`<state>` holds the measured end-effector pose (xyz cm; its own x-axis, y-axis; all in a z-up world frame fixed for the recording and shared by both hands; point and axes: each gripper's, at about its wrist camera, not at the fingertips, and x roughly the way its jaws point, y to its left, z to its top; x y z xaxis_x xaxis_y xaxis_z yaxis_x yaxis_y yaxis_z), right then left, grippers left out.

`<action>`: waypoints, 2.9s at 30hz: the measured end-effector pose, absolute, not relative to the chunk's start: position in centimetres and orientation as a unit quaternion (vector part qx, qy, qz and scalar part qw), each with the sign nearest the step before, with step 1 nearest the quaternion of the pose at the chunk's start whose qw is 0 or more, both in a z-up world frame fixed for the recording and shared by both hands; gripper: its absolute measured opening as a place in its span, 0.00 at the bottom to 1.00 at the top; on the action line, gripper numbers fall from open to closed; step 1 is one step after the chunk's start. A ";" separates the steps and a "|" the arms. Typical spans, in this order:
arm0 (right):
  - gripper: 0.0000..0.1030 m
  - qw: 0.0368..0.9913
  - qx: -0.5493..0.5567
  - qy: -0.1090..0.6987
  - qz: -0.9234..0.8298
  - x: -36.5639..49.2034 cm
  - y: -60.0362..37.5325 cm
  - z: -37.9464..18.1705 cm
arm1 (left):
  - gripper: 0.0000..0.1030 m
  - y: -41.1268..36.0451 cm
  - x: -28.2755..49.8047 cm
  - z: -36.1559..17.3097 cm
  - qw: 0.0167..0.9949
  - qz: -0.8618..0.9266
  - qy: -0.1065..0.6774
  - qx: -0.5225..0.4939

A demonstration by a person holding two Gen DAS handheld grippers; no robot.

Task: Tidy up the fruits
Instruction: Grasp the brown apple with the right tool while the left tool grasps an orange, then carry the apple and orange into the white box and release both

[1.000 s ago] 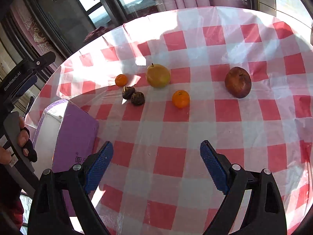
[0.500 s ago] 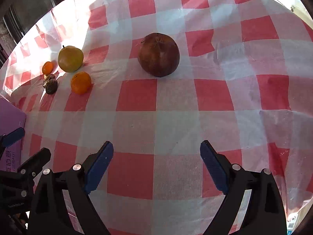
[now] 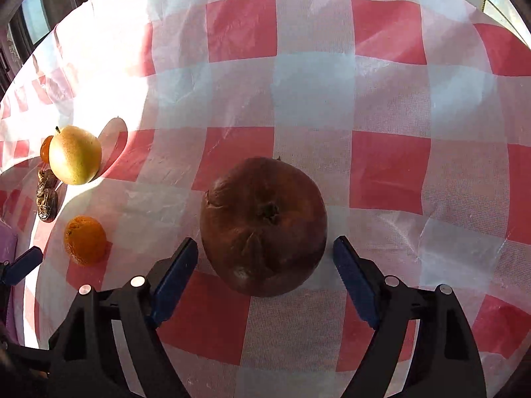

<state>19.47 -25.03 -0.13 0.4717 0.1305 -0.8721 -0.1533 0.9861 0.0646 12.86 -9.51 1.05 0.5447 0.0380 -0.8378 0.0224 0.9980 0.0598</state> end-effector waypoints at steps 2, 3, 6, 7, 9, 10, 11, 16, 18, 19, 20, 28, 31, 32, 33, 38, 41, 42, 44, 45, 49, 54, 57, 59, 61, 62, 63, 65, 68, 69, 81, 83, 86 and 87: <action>0.76 0.859 -0.020 0.505 0.086 20.2 -24.8 -0.2 | 0.84 -9.8 13.8 0.6 0.878 0.004 0.477 0.030; 0.75 0.859 -0.021 0.504 0.088 20.5 -24.9 -0.2 | 0.83 -9.9 14.2 0.4 0.878 0.005 0.477 0.031; 0.72 0.859 -0.025 0.501 0.097 20.9 -25.0 -0.2 | 0.83 -10.1 15.2 0.3 0.883 0.005 0.467 0.031; 0.71 0.860 -0.025 0.499 0.100 21.0 -25.1 -0.2 | 0.81 -10.2 15.5 0.3 0.885 0.004 0.465 0.031; 0.70 0.861 -0.029 0.497 0.106 21.0 -25.3 -0.1 | 0.70 -10.3 15.8 0.4 0.888 -0.009 0.459 0.027; 0.69 0.862 -0.030 0.495 0.108 20.9 -25.4 -0.1 | 0.61 -10.5 16.0 0.4 0.890 -0.017 0.455 0.025; 0.68 0.862 -0.029 0.494 0.109 21.0 -25.6 -0.1 | 0.57 -10.8 16.1 0.4 0.891 -0.020 0.452 0.029; 0.61 0.862 -0.030 0.493 0.117 21.2 -25.9 -0.1 | 0.35 -11.7 16.4 0.5 0.890 -0.031 0.453 0.035; 0.60 0.859 -0.031 0.497 0.118 21.4 -25.9 -0.1 | 0.35 -11.5 16.5 0.6 0.888 -0.030 0.458 0.030; 0.60 0.858 -0.032 0.500 0.117 21.3 -26.0 -0.1 | 0.35 -11.2 16.5 0.7 0.887 -0.031 0.461 0.026; 0.60 0.856 -0.031 0.502 0.116 21.3 -25.7 0.0 | 0.35 -11.0 16.0 0.7 0.885 -0.034 0.463 0.023; 0.60 0.851 0.006 0.515 0.098 15.9 -26.3 0.2 | 0.35 -8.5 10.8 1.8 0.881 -0.042 0.472 0.001; 0.60 0.848 0.008 0.520 0.101 12.8 -25.9 0.2 | 0.35 -7.5 7.7 1.8 0.874 -0.044 0.483 -0.005; 0.60 0.846 0.006 0.523 0.103 11.8 -25.7 0.3 | 0.35 -7.1 6.9 1.8 0.872 -0.046 0.487 -0.006; 0.60 0.844 0.005 0.526 0.105 10.9 -25.4 0.4 | 0.35 -7.0 5.8 1.8 0.869 -0.050 0.492 -0.007; 0.60 0.833 0.007 0.540 0.122 5.8 -23.8 1.0 | 0.35 -5.8 1.3 2.4 0.861 -0.071 0.504 -0.005; 0.60 0.826 0.000 0.549 0.130 3.6 -22.4 1.3 | 0.35 -5.4 0.1 3.1 0.860 -0.088 0.503 -0.005; 0.60 0.823 0.000 0.553 0.131 3.1 -22.1 1.5 | 0.35 -5.3 -0.3 3.4 0.860 -0.096 0.502 -0.004; 0.60 0.818 -0.002 0.560 0.133 2.0 -21.0 1.6 | 0.35 -5.2 -0.9 3.9 0.860 -0.113 0.497 0.002; 0.60 0.815 -0.004 0.563 0.133 1.7 -20.5 1.6 | 0.35 -5.1 -1.4 4.4 0.861 -0.122 0.494 0.006; 0.60 0.812 -0.016 0.568 0.133 0.2 -18.4 2.0 | 0.35 -4.7 -2.4 5.9 0.864 -0.153 0.479 0.015; 0.60 0.820 -0.012 0.560 0.118 -0.6 -17.1 3.4 | 0.35 -3.5 -2.4 8.2 0.868 -0.166 0.467 0.023; 0.60 0.828 -0.008 0.551 0.108 -1.0 -16.6 4.3 | 0.35 -2.3 -2.4 9.8 0.873 -0.164 0.459 0.024; 0.60 0.832 -0.006 0.545 0.104 -1.1 -16.1 4.8 | 0.35 -1.4 -2.4 10.6 0.875 -0.160 0.456 0.028; 0.60 0.835 -0.002 0.540 0.103 -1.4 -15.5 5.4 | 0.35 -0.3 -2.5 11.4 0.878 -0.155 0.453 0.029; 0.60 0.837 -0.001 0.537 0.103 -1.5 -15.0 5.7 | 0.35 0.3 -2.6 11.8 0.879 -0.153 0.452 0.031; 0.60 0.839 -0.001 0.534 0.104 -1.6 -14.6 6.1 | 0.35 0.9 -2.6 12.1 0.880 -0.150 0.450 0.032; 0.60 0.844 0.001 0.525 0.106 -2.0 -13.6 6.9 | 0.35 2.2 -2.7 12.6 0.884 -0.140 0.445 0.037; 0.60 0.852 0.005 0.511 0.113 -2.3 -12.1 8.4 | 0.35 4.4 -2.7 13.1 0.890 -0.118 0.438 0.044; 0.60 0.854 0.009 0.507 0.119 -2.5 -11.5 8.9 | 0.35 5.4 -2.7 13.2 0.891 -0.110 0.438 0.041; 0.60 0.862 -0.067 0.445 0.234 -3.8 -1.4 14.4 | 0.35 12.3 -3.5 14.5 0.899 -0.133 0.418 -0.008; 0.60 0.863 -0.074 0.440 0.237 -3.9 -0.6 14.9 | 0.35 13.1 -3.6 14.9 0.904 -0.128 0.408 -0.005; 0.60 0.864 -0.075 0.433 0.247 -3.8 0.0 15.9 | 0.35 15.6 -2.8 14.6 0.906 -0.097 0.411 -0.021; 0.60 0.863 -0.075 0.430 0.255 -3.8 0.4 16.2 | 0.35 16.7 -2.4 14.4 0.905 -0.083 0.415 -0.024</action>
<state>-3.78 0.37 16.17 0.4994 0.3761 -0.7805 -0.5053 0.8582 0.0902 -2.42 16.72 14.37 0.6410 -0.1713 -0.7482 0.1307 0.9849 -0.1136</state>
